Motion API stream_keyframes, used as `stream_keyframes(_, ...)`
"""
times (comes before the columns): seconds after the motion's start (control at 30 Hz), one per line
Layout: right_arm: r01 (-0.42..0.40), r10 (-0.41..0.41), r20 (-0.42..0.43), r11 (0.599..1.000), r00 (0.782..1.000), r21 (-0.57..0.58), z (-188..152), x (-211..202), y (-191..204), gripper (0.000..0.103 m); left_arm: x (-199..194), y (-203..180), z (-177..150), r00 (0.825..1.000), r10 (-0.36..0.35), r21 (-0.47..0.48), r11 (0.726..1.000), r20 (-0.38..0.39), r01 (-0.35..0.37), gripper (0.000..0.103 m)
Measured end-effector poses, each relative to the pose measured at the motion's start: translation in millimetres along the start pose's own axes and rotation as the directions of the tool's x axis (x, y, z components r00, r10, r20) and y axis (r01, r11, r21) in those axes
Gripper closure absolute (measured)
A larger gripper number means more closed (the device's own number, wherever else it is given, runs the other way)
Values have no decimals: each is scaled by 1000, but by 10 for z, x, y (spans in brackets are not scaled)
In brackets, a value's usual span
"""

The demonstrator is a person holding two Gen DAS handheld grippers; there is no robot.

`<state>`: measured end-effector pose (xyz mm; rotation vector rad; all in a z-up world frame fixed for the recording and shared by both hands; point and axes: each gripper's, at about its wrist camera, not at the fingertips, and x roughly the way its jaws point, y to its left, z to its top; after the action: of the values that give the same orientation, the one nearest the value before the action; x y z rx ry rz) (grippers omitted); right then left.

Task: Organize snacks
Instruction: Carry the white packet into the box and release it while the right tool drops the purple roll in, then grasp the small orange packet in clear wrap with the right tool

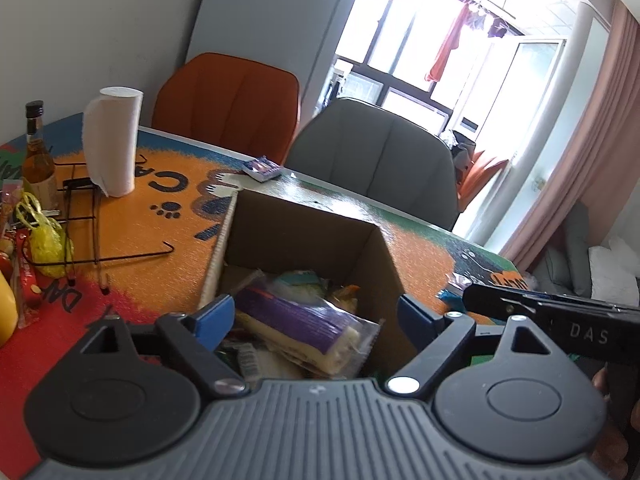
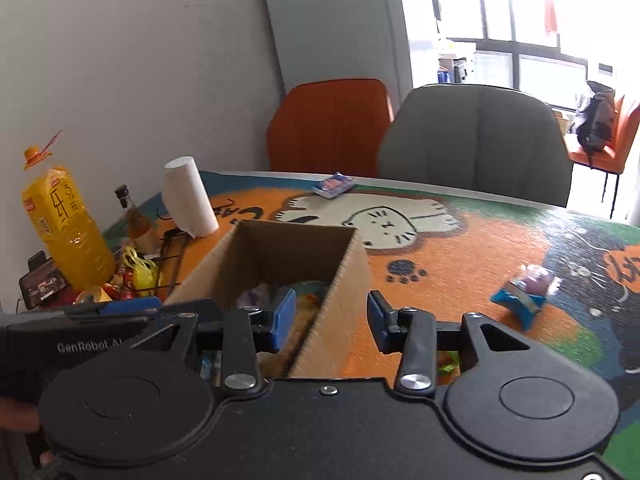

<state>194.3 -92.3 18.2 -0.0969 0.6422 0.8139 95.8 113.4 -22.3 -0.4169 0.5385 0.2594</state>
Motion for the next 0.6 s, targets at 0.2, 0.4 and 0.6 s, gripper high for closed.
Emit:
stream_keyframes(0.2, 35, -35, 3, 999, 999, 38, -108, -181, -216, 49, -11, -203, -60, 1000, -12, 25, 1000, -14, 12, 13)
stream_keyframes(0.4, 61, -62, 14, 997, 998, 56, -220, -366, -370, 26, -13, -371, -142, 999, -19, 47, 999, -40, 21, 13)
stream_keyframes(0.6, 70, -71, 13, 994, 997, 84, -358, -512, -532, 12, -47, -538, -272, 998, -42, 85, 995, -51, 47, 6)
